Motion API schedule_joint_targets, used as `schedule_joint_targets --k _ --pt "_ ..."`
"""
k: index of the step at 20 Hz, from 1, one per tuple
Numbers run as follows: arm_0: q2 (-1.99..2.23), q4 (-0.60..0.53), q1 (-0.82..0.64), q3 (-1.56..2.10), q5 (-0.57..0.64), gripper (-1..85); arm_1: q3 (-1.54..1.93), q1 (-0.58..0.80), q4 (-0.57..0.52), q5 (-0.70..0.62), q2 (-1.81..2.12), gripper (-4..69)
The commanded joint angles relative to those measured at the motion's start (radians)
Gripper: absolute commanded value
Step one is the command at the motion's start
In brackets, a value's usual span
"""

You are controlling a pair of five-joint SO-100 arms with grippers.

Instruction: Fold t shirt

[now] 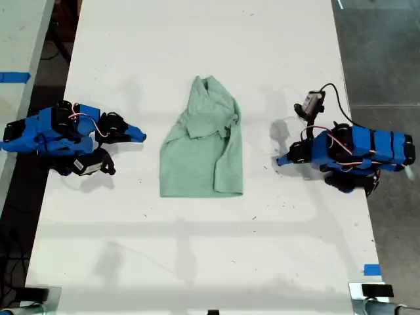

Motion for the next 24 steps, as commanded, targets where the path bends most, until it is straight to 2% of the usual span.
schedule_joint_targets --k 1,24 --pt "0.008 -0.023 0.003 0.012 -0.012 0.1 0.057 0.011 0.005 0.006 0.052 2.0" --pt "0.008 -0.018 0.006 0.011 -0.014 0.1 0.052 0.011 0.011 0.015 0.052 1.7"
